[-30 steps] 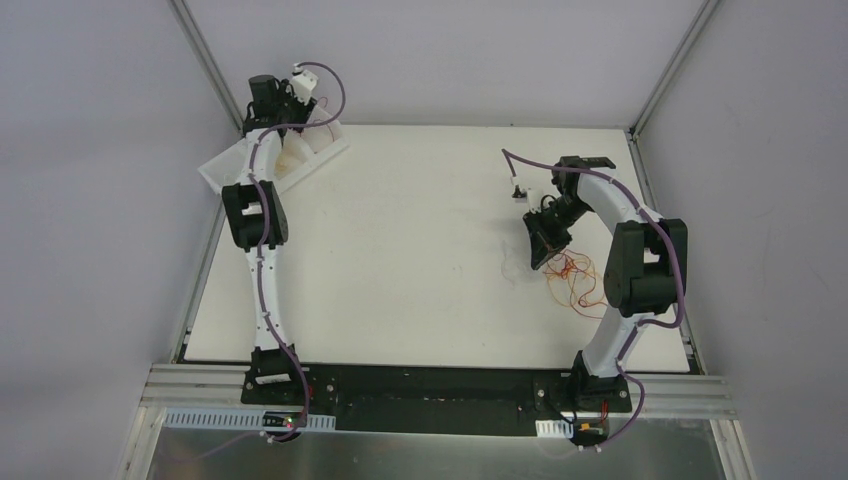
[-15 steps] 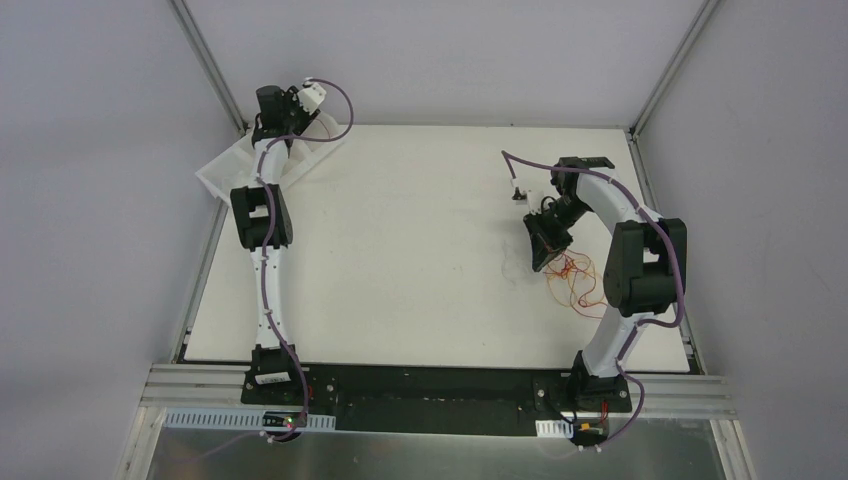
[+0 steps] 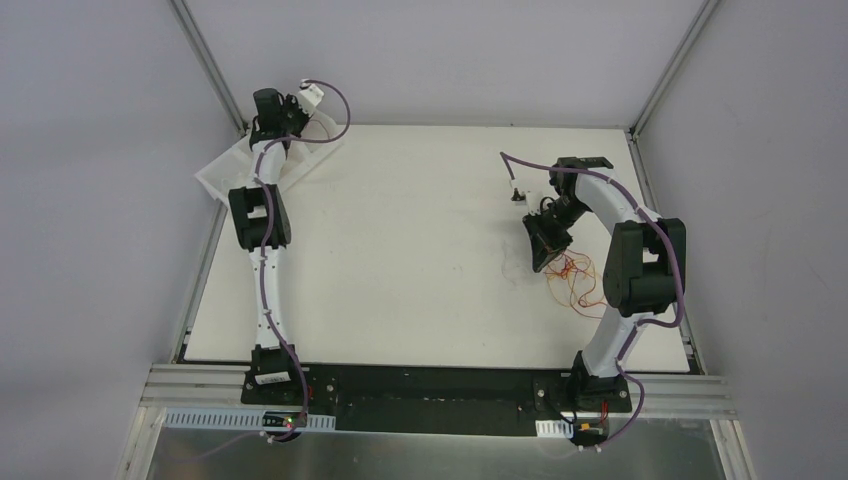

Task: Untangle the cables

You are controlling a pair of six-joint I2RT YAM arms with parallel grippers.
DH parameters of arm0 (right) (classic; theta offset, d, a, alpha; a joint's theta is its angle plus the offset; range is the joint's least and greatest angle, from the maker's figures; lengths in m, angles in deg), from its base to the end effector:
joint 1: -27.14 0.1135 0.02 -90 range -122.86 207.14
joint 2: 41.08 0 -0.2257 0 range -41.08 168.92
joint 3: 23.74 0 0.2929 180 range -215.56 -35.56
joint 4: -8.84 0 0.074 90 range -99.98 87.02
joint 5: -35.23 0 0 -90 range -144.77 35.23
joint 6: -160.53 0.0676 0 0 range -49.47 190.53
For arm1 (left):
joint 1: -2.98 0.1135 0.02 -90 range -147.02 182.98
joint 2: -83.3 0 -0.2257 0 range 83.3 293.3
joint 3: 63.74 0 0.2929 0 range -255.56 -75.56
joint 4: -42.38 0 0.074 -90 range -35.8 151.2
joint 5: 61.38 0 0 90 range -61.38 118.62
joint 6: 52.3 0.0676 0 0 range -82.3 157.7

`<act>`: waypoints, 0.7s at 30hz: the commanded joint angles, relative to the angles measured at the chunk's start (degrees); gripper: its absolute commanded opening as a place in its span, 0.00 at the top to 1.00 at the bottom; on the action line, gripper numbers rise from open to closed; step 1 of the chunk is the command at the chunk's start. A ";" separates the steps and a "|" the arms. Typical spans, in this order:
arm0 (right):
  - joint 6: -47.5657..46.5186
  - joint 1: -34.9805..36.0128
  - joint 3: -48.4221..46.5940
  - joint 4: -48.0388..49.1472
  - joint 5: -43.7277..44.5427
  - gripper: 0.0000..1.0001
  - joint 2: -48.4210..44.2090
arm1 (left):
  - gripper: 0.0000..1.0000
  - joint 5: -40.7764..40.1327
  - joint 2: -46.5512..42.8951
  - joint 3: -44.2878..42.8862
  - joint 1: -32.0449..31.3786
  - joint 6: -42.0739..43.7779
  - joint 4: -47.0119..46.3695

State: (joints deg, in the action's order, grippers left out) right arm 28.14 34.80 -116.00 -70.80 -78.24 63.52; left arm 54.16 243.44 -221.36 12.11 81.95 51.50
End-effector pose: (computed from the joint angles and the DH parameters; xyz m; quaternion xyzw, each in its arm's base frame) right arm 0.3515 0.0744 0.1334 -0.4109 0.8885 0.1991 0.0445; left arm 0.6534 0.0755 0.1501 0.3612 0.6786 0.1237 0.6274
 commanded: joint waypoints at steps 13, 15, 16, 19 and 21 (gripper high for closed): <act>0.41 0.30 0.45 -1.01 -0.18 1.00 -1.79 | 0.70 11.10 -16.99 5.53 1.24 -19.68 13.92; 0.43 0.27 0.44 -0.96 -0.26 1.00 -1.92 | 0.57 8.54 -15.99 3.70 1.11 -18.28 16.37; 0.39 0.30 0.40 -1.08 -0.27 1.00 -1.89 | 0.55 7.55 -15.58 3.34 0.92 -16.46 17.54; 0.44 0.26 0.44 -1.09 -0.21 1.00 -2.09 | 0.54 3.98 -14.81 4.18 0.19 -10.57 19.73; 0.47 0.24 0.46 -1.11 -0.22 1.00 -2.20 | 0.54 2.80 -14.04 4.13 -0.08 -9.22 20.16</act>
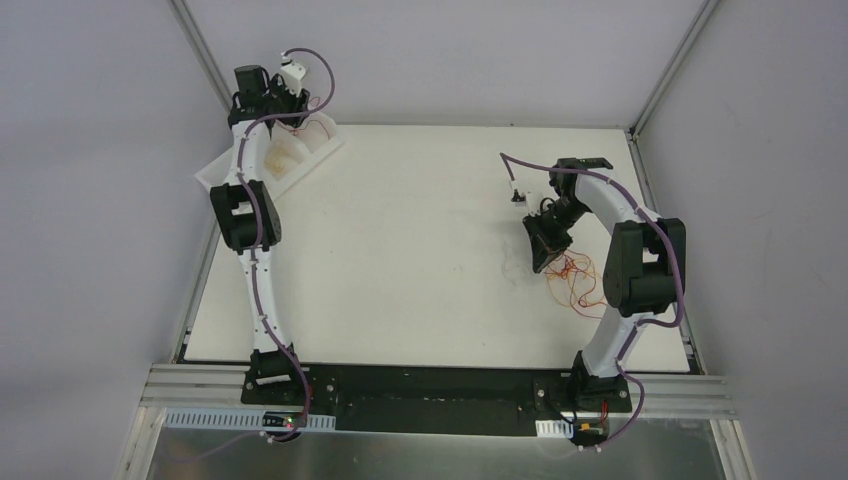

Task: Untangle the cables

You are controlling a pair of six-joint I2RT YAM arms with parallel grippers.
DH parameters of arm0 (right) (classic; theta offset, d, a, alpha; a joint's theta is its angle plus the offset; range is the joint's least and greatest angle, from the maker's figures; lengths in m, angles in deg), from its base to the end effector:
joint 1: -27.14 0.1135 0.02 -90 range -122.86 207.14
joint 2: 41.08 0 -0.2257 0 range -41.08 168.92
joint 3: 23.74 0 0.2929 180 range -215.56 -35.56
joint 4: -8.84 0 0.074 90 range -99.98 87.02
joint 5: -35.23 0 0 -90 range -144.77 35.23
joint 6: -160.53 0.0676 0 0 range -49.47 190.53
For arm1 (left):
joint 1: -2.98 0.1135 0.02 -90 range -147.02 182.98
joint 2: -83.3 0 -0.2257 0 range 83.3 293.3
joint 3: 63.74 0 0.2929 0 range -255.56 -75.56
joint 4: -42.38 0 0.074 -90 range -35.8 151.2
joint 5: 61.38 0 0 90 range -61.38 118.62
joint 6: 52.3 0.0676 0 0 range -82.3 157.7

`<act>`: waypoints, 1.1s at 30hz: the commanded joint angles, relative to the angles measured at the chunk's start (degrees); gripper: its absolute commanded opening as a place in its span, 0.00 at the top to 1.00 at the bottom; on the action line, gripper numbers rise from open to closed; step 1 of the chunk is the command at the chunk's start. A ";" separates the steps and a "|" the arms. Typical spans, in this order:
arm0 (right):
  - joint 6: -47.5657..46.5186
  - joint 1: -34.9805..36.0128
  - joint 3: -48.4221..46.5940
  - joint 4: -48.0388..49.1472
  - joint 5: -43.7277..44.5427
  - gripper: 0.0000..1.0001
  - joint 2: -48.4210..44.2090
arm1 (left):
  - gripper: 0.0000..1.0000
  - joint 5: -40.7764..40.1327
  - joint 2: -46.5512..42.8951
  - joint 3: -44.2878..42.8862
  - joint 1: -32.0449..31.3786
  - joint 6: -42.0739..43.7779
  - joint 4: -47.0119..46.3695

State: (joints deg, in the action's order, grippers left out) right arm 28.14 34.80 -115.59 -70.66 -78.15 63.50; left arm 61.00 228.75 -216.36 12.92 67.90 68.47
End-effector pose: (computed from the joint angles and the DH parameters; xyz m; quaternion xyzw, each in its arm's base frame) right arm 0.3505 0.0742 0.1314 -0.4106 0.8888 0.1990 0.0423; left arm 0.6174 0.0715 0.2356 0.2970 0.7408 -0.0215 0.6022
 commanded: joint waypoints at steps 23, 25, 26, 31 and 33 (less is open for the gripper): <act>0.57 0.25 2.06 -0.99 0.09 1.00 -3.41 | 0.90 -18.02 11.77 -6.64 -6.59 26.29 -3.19; 0.60 0.25 2.00 -0.81 -0.09 1.00 -3.24 | 1.00 -17.66 9.85 -5.85 -6.55 26.36 -3.72; 0.63 0.25 1.98 -0.72 -0.17 1.00 -3.30 | 1.00 -17.40 8.37 -5.14 -6.59 26.37 -4.10; 0.76 0.23 2.28 -0.15 -0.91 1.00 -3.54 | 1.00 -16.40 -1.68 -0.09 -6.40 25.42 -6.40; 0.95 0.25 2.52 0.38 -1.09 1.00 -3.74 | 1.00 -15.80 -5.04 1.21 -5.92 23.24 -6.35</act>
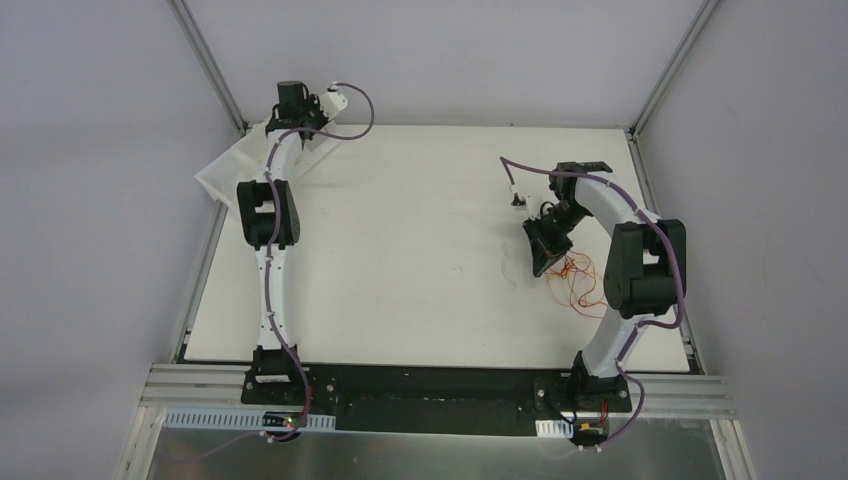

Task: Untangle the cables

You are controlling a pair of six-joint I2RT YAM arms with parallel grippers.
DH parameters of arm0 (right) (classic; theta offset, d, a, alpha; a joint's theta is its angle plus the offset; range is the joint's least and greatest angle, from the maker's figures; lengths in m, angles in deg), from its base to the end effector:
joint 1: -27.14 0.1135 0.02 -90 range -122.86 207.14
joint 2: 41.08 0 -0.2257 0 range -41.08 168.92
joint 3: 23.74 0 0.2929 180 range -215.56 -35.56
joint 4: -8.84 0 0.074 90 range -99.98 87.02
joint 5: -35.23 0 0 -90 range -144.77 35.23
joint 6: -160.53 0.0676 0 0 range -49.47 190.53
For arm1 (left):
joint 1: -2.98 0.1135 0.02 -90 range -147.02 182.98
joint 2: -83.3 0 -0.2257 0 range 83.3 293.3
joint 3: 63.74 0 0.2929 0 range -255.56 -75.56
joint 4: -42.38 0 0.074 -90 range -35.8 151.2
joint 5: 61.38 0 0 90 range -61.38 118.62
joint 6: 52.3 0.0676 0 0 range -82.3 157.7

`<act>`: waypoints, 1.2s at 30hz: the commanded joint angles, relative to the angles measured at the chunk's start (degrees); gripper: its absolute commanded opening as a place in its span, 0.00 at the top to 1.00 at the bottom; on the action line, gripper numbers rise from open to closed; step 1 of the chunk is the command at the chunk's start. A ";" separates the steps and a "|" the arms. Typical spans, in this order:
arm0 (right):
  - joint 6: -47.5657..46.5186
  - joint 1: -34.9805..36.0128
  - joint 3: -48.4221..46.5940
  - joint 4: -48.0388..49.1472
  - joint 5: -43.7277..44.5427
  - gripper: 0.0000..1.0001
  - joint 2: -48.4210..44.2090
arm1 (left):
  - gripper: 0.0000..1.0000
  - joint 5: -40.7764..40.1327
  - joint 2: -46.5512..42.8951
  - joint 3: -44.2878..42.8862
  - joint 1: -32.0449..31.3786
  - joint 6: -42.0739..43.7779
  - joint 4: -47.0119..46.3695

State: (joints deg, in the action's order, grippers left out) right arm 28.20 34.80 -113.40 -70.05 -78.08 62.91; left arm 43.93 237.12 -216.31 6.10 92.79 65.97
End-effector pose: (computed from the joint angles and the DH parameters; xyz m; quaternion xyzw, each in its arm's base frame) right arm 0.3440 0.0733 0.1241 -0.4085 0.8897 0.2010 0.0339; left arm 0.6417 0.0171 0.1482 0.4304 0.7193 0.1615 0.5209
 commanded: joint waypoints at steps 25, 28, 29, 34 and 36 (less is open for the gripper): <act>1.34 0.29 -0.27 0.06 -2.63 1.00 -2.59 | 0.41 -6.70 -9.55 -0.86 -0.61 -17.03 6.77; 2.53 0.28 -2.60 -0.45 -5.21 1.00 -3.26 | 0.33 3.87 -18.11 7.72 -1.34 -25.45 9.95; 2.98 0.29 -3.66 -0.51 -6.63 1.00 -3.62 | 0.33 9.25 -22.26 11.96 -1.57 -28.38 10.25; 6.13 1.36 -9.03 0.84 -14.71 1.00 -6.61 | 0.12 40.60 -38.09 29.42 -2.90 -42.50 10.38; 7.77 2.61 -11.16 2.01 -17.05 1.00 -8.19 | 0.01 47.41 -42.57 34.85 -5.44 -47.21 8.81</act>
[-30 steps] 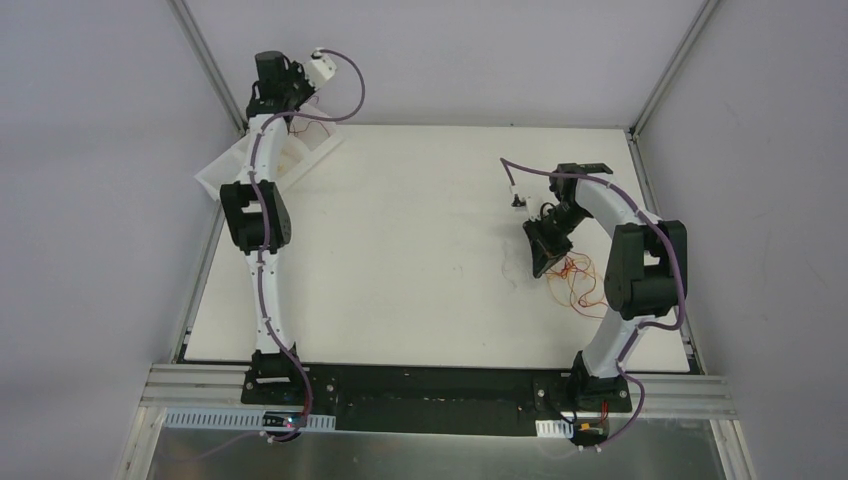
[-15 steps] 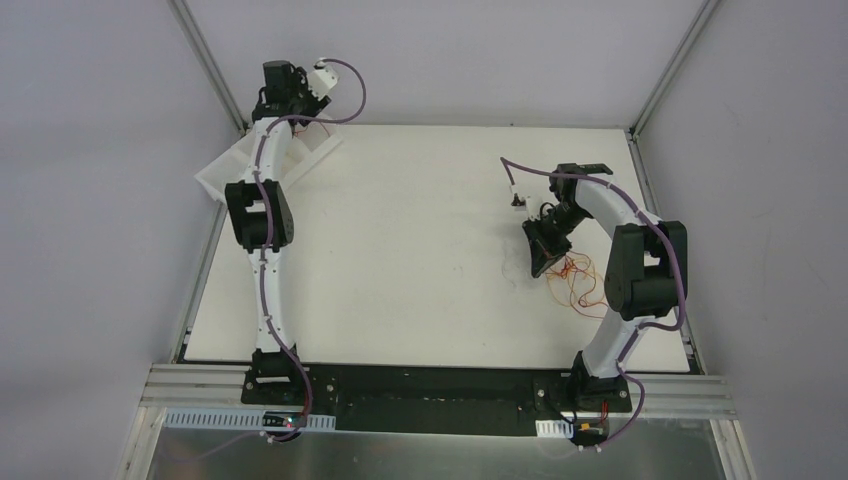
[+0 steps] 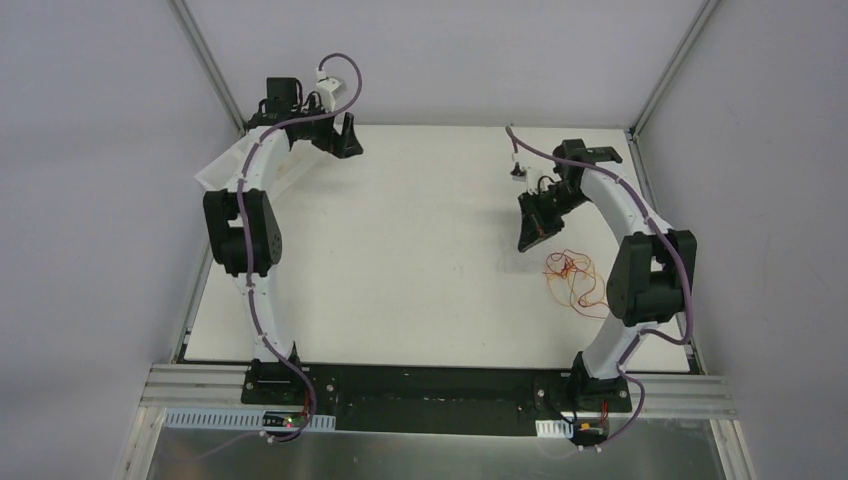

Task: Untangle the cables

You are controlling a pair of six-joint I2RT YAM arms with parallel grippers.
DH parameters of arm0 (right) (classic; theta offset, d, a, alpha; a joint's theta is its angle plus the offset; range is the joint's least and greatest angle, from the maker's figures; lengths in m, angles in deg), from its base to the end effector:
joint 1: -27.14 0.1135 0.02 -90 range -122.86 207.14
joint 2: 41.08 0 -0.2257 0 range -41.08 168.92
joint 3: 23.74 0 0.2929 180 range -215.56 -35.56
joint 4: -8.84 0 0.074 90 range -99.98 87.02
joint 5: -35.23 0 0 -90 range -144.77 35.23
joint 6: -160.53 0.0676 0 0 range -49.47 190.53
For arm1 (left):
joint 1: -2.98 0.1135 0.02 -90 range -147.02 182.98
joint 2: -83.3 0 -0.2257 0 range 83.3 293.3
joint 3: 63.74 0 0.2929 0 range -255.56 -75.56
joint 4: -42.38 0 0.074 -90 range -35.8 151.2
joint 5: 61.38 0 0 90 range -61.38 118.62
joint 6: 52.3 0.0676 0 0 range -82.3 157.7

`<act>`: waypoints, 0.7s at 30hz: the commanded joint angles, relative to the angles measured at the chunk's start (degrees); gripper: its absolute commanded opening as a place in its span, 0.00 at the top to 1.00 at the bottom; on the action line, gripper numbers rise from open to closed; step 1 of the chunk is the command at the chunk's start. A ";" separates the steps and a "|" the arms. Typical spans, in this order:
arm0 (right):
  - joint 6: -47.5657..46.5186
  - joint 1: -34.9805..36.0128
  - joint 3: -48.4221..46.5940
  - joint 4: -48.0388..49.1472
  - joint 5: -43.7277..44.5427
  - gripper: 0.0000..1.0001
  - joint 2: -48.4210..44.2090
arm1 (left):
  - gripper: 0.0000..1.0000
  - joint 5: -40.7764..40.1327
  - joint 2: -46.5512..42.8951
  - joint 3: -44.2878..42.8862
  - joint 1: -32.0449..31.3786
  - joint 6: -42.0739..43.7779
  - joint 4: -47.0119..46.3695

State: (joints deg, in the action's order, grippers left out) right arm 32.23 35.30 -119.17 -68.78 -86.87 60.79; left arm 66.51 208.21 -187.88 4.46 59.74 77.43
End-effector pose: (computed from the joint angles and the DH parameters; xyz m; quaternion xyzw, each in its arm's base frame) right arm 0.3622 0.0882 0.1710 -0.3917 0.8763 0.2537 0.1199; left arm 0.5462 -0.0274 0.2201 0.2957 0.8022 -0.1952 0.4806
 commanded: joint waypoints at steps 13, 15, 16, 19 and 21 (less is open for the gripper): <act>21.25 9.91 -16.14 13.35 -16.39 1.00 -13.13 | 0.01 24.37 -41.41 46.33 -21.33 -28.92 -43.73; 23.61 10.90 -17.69 15.02 -16.73 1.00 -13.43 | 0.01 22.35 -41.66 48.03 -23.64 -27.57 -44.70; 24.95 11.31 -18.40 16.11 -16.83 1.00 -13.57 | 0.01 21.39 -41.67 48.92 -24.65 -26.56 -45.17; 30.29 11.95 -20.12 20.16 -17.70 1.00 -13.86 | 0.01 18.33 -41.58 52.73 -27.80 -23.05 -48.75; 33.45 12.33 -21.28 22.50 -18.21 1.00 -14.02 | 0.01 16.07 -41.54 55.99 -30.26 -18.27 -51.98</act>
State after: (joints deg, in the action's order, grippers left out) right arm 57.01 46.86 -136.46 -53.42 -102.08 49.29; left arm 86.77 168.36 -136.36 -22.36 33.78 34.65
